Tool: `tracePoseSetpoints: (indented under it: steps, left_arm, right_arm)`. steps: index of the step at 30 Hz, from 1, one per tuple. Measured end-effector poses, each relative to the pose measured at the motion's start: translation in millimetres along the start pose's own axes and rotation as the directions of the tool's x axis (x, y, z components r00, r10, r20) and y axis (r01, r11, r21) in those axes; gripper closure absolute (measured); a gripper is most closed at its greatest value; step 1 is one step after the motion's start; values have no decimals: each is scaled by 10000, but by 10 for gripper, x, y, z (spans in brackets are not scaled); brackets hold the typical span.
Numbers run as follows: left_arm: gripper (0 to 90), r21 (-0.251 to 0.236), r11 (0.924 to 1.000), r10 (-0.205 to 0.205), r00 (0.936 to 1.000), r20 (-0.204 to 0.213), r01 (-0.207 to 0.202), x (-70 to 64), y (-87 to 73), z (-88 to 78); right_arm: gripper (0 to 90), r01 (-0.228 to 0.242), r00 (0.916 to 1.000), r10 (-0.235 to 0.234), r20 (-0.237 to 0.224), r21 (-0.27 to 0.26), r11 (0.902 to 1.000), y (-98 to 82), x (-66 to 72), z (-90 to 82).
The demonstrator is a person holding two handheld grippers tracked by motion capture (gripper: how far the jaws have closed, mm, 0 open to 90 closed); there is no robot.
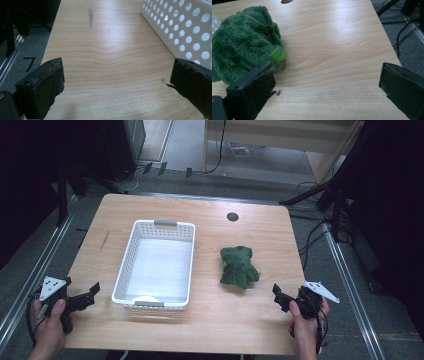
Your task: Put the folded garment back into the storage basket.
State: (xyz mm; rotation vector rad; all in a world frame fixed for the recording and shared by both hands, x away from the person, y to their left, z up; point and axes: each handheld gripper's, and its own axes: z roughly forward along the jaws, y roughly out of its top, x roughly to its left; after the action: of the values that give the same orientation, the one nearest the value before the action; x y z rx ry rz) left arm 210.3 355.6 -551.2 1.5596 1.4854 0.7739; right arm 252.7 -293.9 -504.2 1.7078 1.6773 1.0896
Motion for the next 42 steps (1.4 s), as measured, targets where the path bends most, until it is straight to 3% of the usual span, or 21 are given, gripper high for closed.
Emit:
tracePoseSetpoints:
  steps: [16,25,29,34,42]
  left_arm:
    - [3,2,10000,17,10000,16,-17,-1,0,-1]
    - [3,-3,10000,21,10000,26,-21,2,-1,0]
    - [3,-11,10000,13,10000,39,-13,2,-1,0]
    - [3,-4,10000,60,10000,38,-60,0,-1,-1]
    - [3,1,10000,69,10000,39,-69,-1,-1,1]
  right_arm:
    - [7,271,9996,-272,5,524,9983,159,128,-20]
    - [8,384,9993,-383,-30,770,9963,252,290,18]
    - [8,412,9988,-383,-308,1025,9939,295,356,53]
    - [8,795,9964,-742,-419,1428,9866,339,511,108]
    - [7,808,9958,-731,-547,1550,9846,425,675,196]
